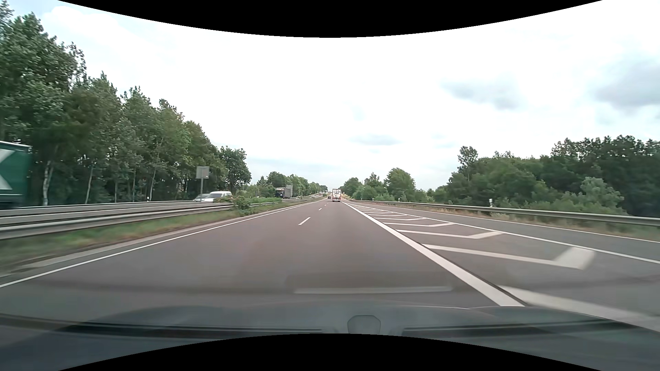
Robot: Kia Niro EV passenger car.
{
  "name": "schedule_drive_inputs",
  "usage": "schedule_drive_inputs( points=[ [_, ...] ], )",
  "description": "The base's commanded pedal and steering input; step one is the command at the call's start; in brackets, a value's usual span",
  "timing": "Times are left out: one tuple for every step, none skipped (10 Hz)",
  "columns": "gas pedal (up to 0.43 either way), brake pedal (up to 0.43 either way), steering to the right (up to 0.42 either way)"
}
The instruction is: Follow the waypoints while adhering to traffic rules and regulations
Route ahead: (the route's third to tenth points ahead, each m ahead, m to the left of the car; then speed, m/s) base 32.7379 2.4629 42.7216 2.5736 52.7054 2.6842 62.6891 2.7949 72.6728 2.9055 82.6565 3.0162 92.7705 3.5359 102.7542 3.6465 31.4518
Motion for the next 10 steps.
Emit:
schedule_drive_inputs(
  points=[
    [0.0, 0.0, -0.004],
    [0.0, 0.0, -0.004],
    [0.0, 0.0, -0.004],
    [0.0, 0.0, -0.004],
    [0.0, 0.0, -0.004],
    [0.0, 0.0, -0.004],
    [0.0, 0.0, -0.003],
    [0.0, 0.0, -0.003],
    [0.0, 0.0, -0.003],
    [0.0, 0.0, -0.003]
  ],
)
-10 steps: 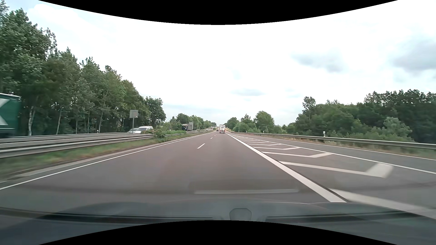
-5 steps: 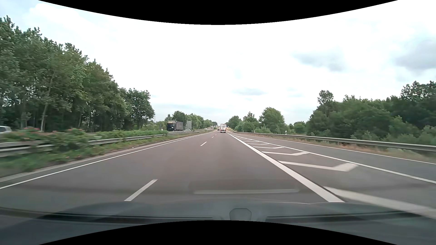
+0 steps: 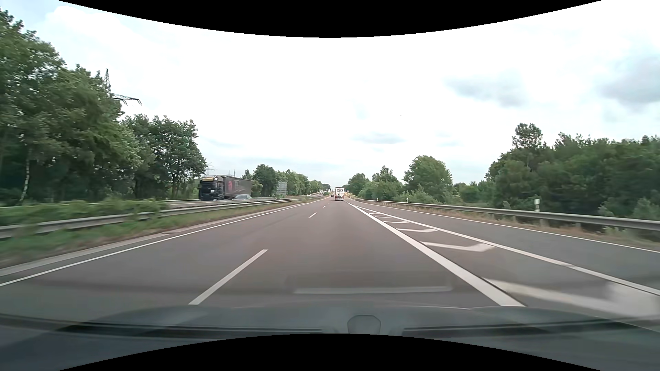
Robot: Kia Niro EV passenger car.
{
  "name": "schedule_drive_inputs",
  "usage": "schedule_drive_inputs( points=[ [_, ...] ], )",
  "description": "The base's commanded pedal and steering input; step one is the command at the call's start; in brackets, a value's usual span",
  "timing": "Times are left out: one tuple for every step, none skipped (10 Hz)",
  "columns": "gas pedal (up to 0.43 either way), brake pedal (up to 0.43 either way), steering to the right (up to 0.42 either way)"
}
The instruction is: Follow the waypoints while adhering to traffic rules and regulations
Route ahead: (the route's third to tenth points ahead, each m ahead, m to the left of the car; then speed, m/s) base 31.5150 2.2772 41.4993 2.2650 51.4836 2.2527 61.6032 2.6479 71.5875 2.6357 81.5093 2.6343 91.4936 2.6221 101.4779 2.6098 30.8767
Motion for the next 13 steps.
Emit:
schedule_drive_inputs(
  points=[
    [0.0, 0.0, -0.003],
    [0.0, 0.0, -0.003],
    [0.039, 0.0, -0.003],
    [0.098, 0.0, -0.003],
    [0.118, 0.0, -0.003],
    [0.138, 0.0, -0.003],
    [0.15, 0.0, -0.003],
    [0.15, 0.0, -0.002],
    [0.169, 0.0, -0.002],
    [0.169, 0.0, -0.002],
    [0.177, 0.0, -0.002],
    [0.177, 0.0, -0.002],
    [0.177, 0.0, -0.003]
  ],
)
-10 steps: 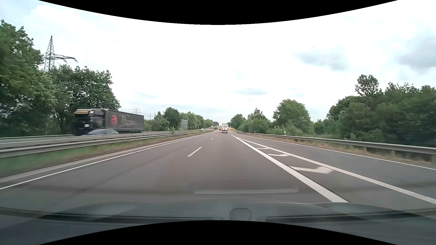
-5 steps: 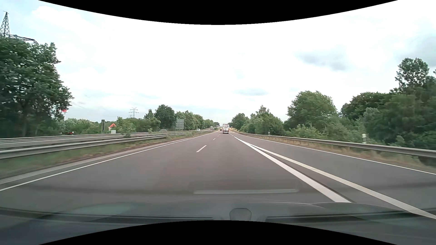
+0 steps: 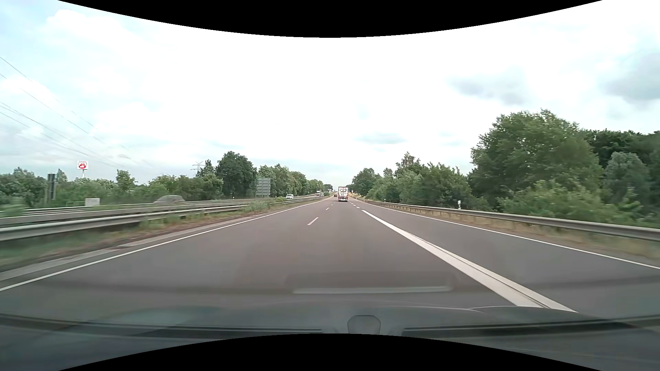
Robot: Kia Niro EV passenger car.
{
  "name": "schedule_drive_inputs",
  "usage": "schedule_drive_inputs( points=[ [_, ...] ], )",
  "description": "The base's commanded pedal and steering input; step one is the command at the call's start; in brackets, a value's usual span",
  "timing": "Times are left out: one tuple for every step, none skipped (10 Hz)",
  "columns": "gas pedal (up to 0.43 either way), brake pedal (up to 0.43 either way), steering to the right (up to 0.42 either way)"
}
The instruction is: Follow the waypoints while adhering to traffic rules and regulations
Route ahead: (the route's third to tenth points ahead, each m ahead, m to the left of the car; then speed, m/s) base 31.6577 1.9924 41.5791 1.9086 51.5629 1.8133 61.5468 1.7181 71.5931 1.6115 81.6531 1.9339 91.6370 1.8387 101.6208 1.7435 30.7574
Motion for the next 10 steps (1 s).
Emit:
schedule_drive_inputs(
  points=[
    [0.189, 0.0, -0.003],
    [0.189, 0.0, -0.004],
    [0.197, 0.0, -0.004],
    [0.197, 0.0, -0.004],
    [0.197, 0.0, -0.005],
    [0.209, 0.0, -0.006],
    [0.22, 0.0, -0.007],
    [0.22, 0.0, -0.008],
    [0.228, 0.0, -0.008],
    [0.24, 0.0, -0.008]
  ],
)
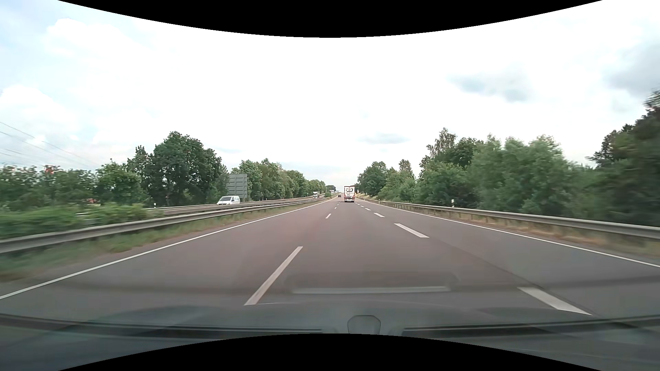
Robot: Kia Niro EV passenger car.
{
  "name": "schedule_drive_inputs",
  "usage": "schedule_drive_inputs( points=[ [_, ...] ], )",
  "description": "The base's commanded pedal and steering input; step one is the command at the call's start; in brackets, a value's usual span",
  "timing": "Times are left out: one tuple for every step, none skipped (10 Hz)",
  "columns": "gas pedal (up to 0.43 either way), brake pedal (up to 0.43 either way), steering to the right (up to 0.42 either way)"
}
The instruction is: Follow the waypoints while adhering to traffic rules and regulations
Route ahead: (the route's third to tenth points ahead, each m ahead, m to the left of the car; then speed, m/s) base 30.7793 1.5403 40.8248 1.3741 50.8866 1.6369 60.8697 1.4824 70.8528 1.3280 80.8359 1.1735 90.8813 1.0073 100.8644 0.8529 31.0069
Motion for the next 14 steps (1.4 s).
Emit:
schedule_drive_inputs(
  points=[
    [0.24, 0.0, -0.008],
    [0.24, 0.0, -0.008],
    [0.24, 0.0, -0.008],
    [0.24, 0.0, -0.008],
    [0.24, 0.0, -0.008],
    [0.248, 0.0, -0.007],
    [0.248, 0.0, -0.006],
    [0.248, 0.0, -0.006],
    [0.248, 0.0, -0.006],
    [0.248, 0.0, -0.006],
    [0.248, 0.0, -0.006],
    [0.248, 0.0, -0.005],
    [0.248, 0.0, -0.004],
    [0.248, 0.0, -0.003]
  ],
)
